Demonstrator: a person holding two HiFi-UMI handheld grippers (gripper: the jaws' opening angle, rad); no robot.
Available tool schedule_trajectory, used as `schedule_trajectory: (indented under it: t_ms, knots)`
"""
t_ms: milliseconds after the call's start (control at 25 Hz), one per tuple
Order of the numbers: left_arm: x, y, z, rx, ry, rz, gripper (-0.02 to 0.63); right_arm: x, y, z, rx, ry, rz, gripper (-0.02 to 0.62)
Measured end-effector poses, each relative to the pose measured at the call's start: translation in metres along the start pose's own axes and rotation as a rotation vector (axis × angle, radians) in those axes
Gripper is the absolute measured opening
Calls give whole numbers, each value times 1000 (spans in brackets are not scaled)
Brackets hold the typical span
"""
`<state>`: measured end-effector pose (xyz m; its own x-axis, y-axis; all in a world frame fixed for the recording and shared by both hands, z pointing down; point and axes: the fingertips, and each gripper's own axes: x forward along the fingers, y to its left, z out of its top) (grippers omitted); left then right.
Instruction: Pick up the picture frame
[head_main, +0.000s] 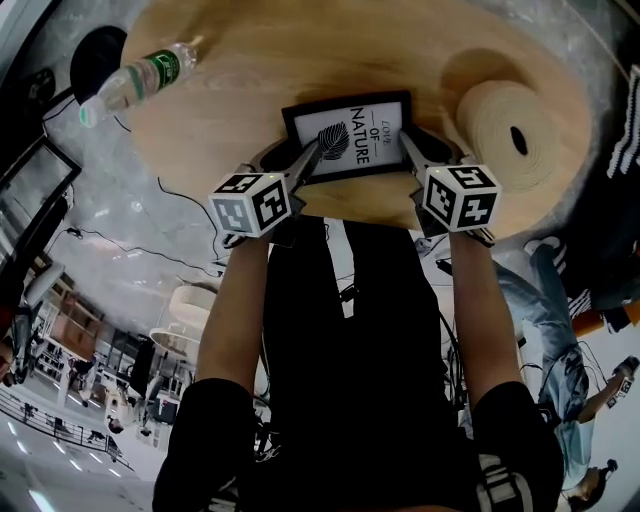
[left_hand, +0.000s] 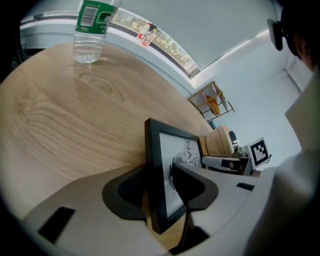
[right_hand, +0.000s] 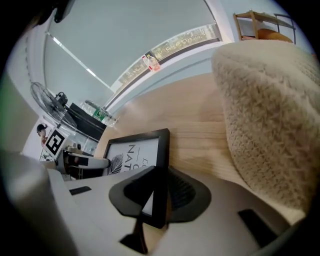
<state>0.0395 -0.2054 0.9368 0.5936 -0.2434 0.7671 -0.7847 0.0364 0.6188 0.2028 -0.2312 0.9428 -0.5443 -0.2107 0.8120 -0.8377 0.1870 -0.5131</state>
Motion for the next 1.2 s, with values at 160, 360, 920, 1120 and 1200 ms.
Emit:
schedule_trajectory:
  t_ms: [160, 360, 920, 1120, 1200]
  knots:
    - [3, 6, -2, -45, -1, -41, 151, 2, -3, -4, -5, 4, -15, 92]
    - [0, 4, 1, -28, -19, -34, 146, 2, -3, -3, -14, 8, -44, 92]
    - [-244, -102, -24, 271, -195, -111, 144, -194, 192, -22, -98, -303, -133, 84]
    - [-392, -169, 1, 484, -370, -113, 135, -301, 307, 14, -204, -553, -161, 84]
    - [-449, -186, 13, 545, -453, -106, 129, -333, 354, 32, -265, -639, -151, 83]
